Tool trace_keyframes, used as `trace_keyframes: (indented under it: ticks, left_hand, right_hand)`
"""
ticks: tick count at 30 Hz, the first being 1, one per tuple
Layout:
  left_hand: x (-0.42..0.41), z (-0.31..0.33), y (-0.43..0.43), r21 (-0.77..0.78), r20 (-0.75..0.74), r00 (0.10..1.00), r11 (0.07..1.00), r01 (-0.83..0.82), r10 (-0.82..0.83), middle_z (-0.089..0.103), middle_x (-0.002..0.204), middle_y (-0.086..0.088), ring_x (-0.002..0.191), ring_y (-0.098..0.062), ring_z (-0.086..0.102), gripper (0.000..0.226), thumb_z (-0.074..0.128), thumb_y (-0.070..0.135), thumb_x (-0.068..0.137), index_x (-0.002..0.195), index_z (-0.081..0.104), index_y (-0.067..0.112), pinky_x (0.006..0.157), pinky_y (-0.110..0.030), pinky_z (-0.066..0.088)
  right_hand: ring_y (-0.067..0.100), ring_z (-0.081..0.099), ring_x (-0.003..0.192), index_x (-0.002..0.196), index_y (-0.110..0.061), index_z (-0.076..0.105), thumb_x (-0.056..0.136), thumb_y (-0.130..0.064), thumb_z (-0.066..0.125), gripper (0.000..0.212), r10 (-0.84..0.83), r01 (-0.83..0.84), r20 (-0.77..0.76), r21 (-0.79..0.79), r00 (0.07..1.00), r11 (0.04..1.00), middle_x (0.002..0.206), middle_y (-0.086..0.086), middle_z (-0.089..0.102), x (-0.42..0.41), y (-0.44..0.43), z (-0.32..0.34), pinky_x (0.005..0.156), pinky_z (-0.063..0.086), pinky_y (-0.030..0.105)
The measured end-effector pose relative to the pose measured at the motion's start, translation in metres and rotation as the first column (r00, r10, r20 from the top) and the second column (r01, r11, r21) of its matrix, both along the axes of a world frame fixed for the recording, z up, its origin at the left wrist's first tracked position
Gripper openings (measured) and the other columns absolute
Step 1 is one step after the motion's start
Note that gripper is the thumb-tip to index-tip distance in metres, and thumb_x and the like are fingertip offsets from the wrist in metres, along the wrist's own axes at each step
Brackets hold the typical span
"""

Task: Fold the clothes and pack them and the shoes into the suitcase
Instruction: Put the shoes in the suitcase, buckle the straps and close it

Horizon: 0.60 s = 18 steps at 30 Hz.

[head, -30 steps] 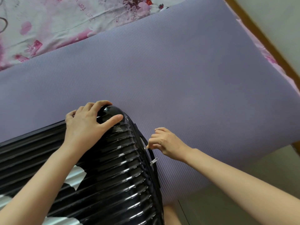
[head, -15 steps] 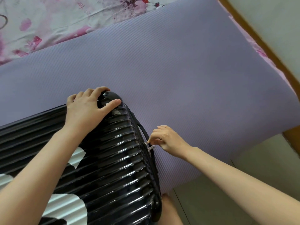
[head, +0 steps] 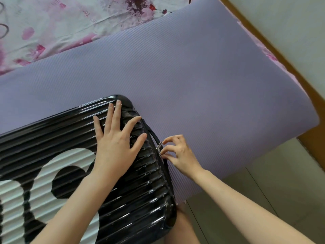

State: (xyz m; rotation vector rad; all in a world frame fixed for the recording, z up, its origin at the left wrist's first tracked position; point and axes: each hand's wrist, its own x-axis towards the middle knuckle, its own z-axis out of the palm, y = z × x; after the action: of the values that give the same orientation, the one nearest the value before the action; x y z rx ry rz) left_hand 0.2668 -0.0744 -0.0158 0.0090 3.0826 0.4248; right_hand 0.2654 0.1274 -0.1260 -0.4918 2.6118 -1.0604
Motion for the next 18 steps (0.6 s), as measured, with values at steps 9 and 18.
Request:
trace_keyframes:
  ticks: [9, 18]
  left_hand:
    - [0.002, -0.003, 0.003, -0.029, -0.057, 0.998, 0.999, -0.013, 0.011, 0.003, 0.159, -0.008, 0.146, -0.019, -0.009, 0.058, 0.022, 0.058, 0.087, 0.133, 0.046, 0.033, 0.114, -0.044, -0.016]
    - [0.008, -0.005, 0.000, 0.079, -0.132, 0.991, 0.997, 0.002, 0.009, 0.008, 0.159, -0.005, 0.146, -0.016, -0.004, 0.048, 0.038, 0.052, 0.093, 0.137, 0.044, 0.033, 0.116, -0.041, -0.013]
  right_hand:
    - [0.012, 0.053, 0.097, 0.087, -0.019, 0.073, 0.082, -0.026, 0.071, 0.009, -0.066, 0.079, -0.137, 0.086, 0.988, 0.993, 0.095, -0.008, 0.063, 0.000, -0.010, 0.001, 0.080, 0.044, 0.028]
    - [0.008, 0.056, 0.102, 0.102, -0.021, 0.066, 0.088, -0.015, 0.063, 0.015, -0.193, 0.188, -0.042, -0.103, 0.980, 0.977, 0.107, -0.007, 0.059, 0.009, -0.006, 0.008, 0.087, 0.047, 0.027]
